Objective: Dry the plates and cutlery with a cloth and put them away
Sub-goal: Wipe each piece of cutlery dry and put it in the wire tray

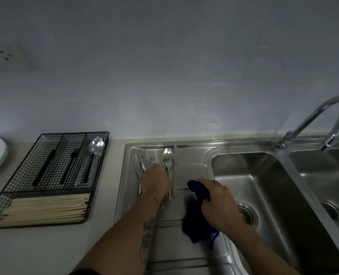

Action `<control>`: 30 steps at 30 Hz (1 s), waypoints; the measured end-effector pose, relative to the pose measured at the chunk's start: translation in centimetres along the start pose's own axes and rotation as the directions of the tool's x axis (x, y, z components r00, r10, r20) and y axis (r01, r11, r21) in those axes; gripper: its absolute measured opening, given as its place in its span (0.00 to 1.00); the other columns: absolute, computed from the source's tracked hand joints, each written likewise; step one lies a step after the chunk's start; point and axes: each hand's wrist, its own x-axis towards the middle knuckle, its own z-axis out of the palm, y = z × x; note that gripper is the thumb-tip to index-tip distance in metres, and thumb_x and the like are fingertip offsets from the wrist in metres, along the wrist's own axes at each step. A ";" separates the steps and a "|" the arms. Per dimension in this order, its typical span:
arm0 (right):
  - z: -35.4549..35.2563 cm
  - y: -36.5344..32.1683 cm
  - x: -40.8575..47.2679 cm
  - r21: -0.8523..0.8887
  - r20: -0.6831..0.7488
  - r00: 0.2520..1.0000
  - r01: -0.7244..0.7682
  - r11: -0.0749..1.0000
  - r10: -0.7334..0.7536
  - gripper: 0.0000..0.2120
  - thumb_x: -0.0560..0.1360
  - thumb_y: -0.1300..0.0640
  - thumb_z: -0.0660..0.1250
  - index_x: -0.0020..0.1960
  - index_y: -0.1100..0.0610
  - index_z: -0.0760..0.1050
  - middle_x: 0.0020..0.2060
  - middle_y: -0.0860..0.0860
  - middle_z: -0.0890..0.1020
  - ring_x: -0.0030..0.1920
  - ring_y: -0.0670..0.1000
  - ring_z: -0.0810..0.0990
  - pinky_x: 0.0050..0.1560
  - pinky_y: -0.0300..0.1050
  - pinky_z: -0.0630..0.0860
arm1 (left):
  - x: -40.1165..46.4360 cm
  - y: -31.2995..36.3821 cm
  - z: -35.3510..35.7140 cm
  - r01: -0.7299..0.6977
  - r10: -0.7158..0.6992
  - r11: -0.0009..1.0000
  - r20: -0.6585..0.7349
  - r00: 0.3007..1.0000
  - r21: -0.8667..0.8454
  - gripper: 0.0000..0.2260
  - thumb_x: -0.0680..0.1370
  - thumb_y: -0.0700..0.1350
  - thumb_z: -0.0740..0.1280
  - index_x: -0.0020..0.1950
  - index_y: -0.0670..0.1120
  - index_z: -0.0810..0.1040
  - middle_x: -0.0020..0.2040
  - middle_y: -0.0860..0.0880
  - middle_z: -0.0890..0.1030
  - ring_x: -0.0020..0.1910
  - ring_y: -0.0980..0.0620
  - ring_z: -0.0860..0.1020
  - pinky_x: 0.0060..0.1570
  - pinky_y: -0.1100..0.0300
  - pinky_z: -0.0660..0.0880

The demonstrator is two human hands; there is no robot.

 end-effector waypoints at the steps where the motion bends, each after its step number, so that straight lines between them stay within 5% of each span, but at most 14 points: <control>1: 0.0 0.2 0.3 0.009 0.007 1.000 0.009 1.000 -0.009 0.24 0.64 0.67 0.59 0.57 0.52 0.76 0.45 0.51 0.79 0.43 0.51 0.76 0.44 0.47 0.77 | 0.0 0.0 0.2 -0.004 0.004 1.000 -0.014 1.000 -0.002 0.03 0.70 0.42 0.71 0.41 0.45 0.78 0.38 0.49 0.79 0.37 0.50 0.80 0.40 0.54 0.82; 7: 0.2 1.2 1.2 0.040 0.051 0.998 0.024 0.999 -0.026 0.20 0.60 0.61 0.53 0.48 0.50 0.74 0.39 0.50 0.77 0.39 0.52 0.75 0.39 0.46 0.74 | -0.4 0.2 0.7 -0.020 0.019 1.000 -0.024 1.000 -0.017 0.05 0.71 0.37 0.67 0.36 0.45 0.80 0.35 0.49 0.80 0.34 0.51 0.80 0.38 0.57 0.81; 12: -0.2 1.1 1.2 0.073 0.037 0.999 0.023 0.997 -0.026 0.21 0.64 0.67 0.59 0.52 0.52 0.76 0.41 0.51 0.78 0.41 0.51 0.75 0.42 0.47 0.75 | -0.4 0.3 1.1 0.026 -0.029 0.999 -0.071 0.997 -0.047 0.11 0.72 0.44 0.64 0.29 0.48 0.76 0.32 0.50 0.78 0.32 0.52 0.79 0.36 0.58 0.81; 16: -0.2 1.3 1.1 0.077 0.033 0.999 0.004 0.997 -0.007 0.21 0.64 0.68 0.60 0.53 0.52 0.76 0.41 0.52 0.77 0.41 0.52 0.74 0.42 0.46 0.74 | -0.4 0.9 1.5 0.075 -0.076 0.997 -0.075 0.994 -0.016 0.09 0.74 0.48 0.66 0.34 0.49 0.74 0.35 0.52 0.79 0.34 0.54 0.78 0.38 0.60 0.78; 23: -0.2 1.0 1.1 0.080 0.037 0.999 -0.003 0.997 0.000 0.22 0.64 0.67 0.59 0.55 0.54 0.77 0.42 0.52 0.78 0.42 0.52 0.75 0.44 0.49 0.76 | 1.0 0.3 1.0 0.227 -0.238 0.941 -0.014 0.971 -0.249 0.06 0.76 0.42 0.65 0.40 0.44 0.78 0.39 0.46 0.82 0.37 0.49 0.80 0.35 0.59 0.77; 30: 0.8 0.5 1.6 0.034 0.026 1.000 0.011 0.999 -0.012 0.25 0.63 0.67 0.59 0.58 0.54 0.76 0.43 0.53 0.78 0.42 0.54 0.75 0.44 0.49 0.76 | 1.7 -2.3 0.7 0.103 -0.128 0.983 -0.172 0.977 -0.150 0.03 0.77 0.42 0.67 0.49 0.46 0.78 0.48 0.47 0.79 0.44 0.49 0.78 0.44 0.54 0.79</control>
